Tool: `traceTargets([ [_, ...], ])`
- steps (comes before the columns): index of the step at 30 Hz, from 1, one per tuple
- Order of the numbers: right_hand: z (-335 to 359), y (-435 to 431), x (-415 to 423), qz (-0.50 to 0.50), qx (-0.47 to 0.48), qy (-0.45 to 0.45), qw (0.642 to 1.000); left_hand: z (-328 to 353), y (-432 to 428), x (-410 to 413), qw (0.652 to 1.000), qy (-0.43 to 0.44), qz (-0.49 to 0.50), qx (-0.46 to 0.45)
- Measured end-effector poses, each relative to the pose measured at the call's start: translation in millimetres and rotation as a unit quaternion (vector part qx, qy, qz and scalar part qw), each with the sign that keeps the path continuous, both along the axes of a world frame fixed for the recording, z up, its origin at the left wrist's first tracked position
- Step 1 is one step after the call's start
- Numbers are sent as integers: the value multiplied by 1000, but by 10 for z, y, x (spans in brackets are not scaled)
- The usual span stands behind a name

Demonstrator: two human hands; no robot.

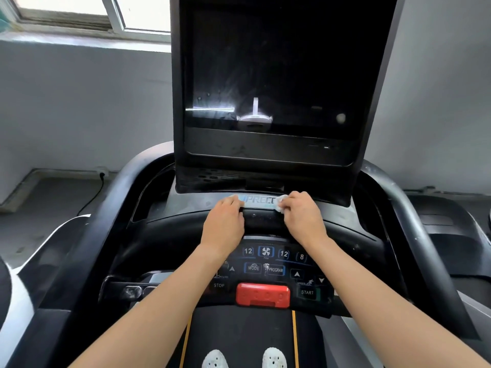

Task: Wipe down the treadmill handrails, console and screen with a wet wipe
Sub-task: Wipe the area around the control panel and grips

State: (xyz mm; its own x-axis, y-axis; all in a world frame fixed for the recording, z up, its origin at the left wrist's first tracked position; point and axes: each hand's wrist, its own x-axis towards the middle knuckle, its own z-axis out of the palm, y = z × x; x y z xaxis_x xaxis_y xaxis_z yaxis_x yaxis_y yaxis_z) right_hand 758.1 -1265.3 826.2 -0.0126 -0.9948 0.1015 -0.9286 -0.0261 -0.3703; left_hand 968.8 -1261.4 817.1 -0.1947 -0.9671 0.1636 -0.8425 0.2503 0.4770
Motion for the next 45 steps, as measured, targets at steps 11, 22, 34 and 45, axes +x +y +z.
traceTargets([
  [11,138,41,744,195,24,-18,980,-23,200,292,994,-39,100,9],
  [22,64,8,644,87,18,-42,995,-28,244,324,996,-21,74,48],
  [34,137,55,486,59,54,-84,993,-83,270,338,996,-15,65,55],
  [45,122,0,799,116,135,10,984,-32,274,243,994,-63,75,41],
])
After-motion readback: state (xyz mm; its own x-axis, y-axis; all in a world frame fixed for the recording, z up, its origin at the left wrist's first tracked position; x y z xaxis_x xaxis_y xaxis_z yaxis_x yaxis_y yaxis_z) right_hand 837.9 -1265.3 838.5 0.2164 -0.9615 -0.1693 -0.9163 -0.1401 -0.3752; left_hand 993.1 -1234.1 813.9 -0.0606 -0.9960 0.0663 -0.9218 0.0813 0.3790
